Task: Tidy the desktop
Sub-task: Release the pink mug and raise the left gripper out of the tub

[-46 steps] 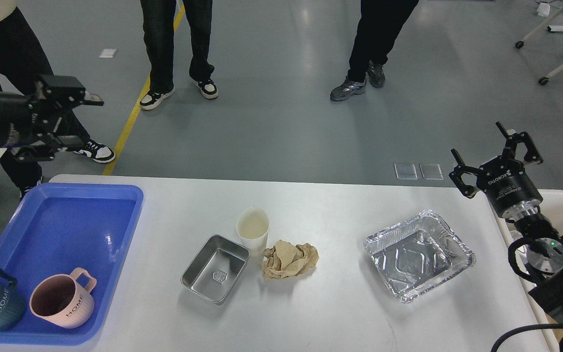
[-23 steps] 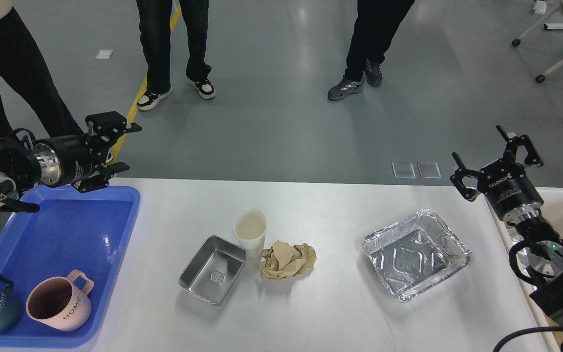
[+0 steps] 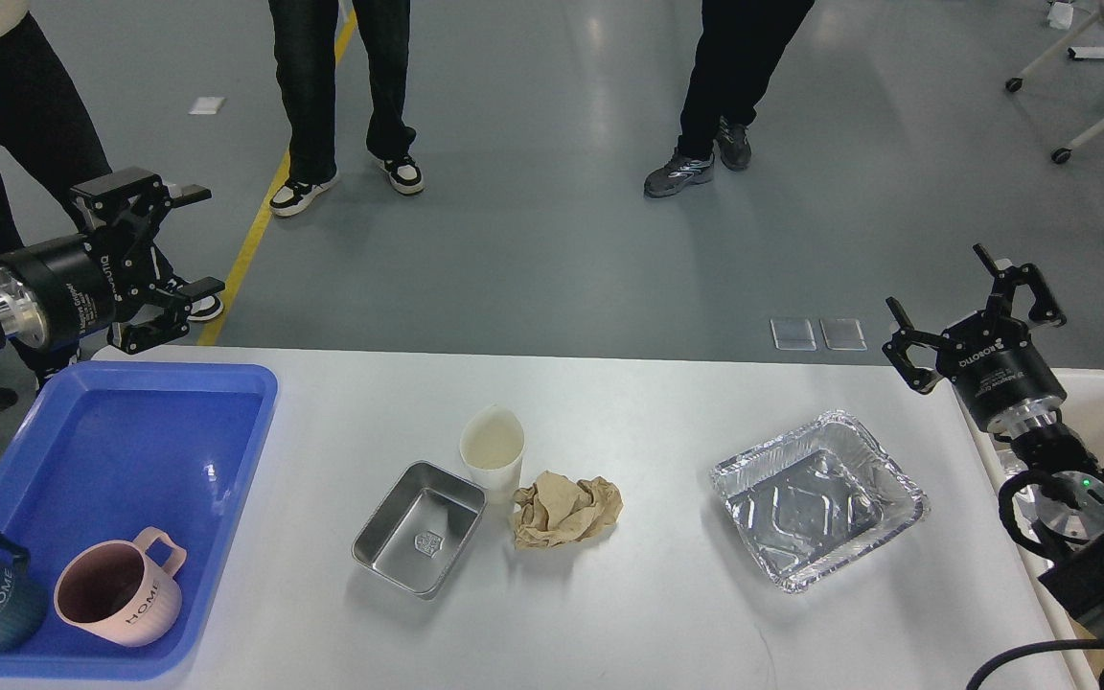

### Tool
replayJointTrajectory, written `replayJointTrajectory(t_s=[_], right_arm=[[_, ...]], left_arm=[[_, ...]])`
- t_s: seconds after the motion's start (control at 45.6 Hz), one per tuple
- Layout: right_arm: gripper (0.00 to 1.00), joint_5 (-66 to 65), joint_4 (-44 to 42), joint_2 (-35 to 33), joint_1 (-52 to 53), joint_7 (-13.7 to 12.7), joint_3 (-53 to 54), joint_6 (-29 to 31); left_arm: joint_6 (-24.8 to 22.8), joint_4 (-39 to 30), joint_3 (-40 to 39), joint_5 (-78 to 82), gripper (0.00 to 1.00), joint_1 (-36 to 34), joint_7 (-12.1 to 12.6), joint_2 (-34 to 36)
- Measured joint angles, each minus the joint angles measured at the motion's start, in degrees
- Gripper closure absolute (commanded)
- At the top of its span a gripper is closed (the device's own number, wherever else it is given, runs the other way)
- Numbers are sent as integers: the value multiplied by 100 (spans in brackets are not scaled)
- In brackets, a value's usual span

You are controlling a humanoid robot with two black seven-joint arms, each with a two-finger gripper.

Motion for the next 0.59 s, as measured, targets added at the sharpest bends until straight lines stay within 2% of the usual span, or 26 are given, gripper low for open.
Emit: replayJointTrajectory(t_s=[0.131, 0.241, 0.329, 0.372, 0.46, 0.592], right_arm=[[0, 0, 4, 4, 2, 4, 0, -8], [0, 2, 31, 1, 6, 4, 0, -9], [0, 2, 32, -6, 5, 4, 0, -8], [0, 2, 34, -5, 5, 4, 0, -8], [0, 2, 35, 5, -2, 3, 0, -8], [0, 2, 35, 16, -9, 3, 0, -3]], left_arm=[[132, -75, 33, -48, 3, 288, 147, -3], [477, -557, 90, -49, 3, 540, 454, 267], [606, -1225, 89, -112, 4, 880, 741, 822], [622, -1569, 59, -183, 4, 1062, 808, 1109], [633, -2260, -13, -561, 4, 1425, 860, 1939], [490, -2828, -73, -1255, 4, 1803, 837, 3254]])
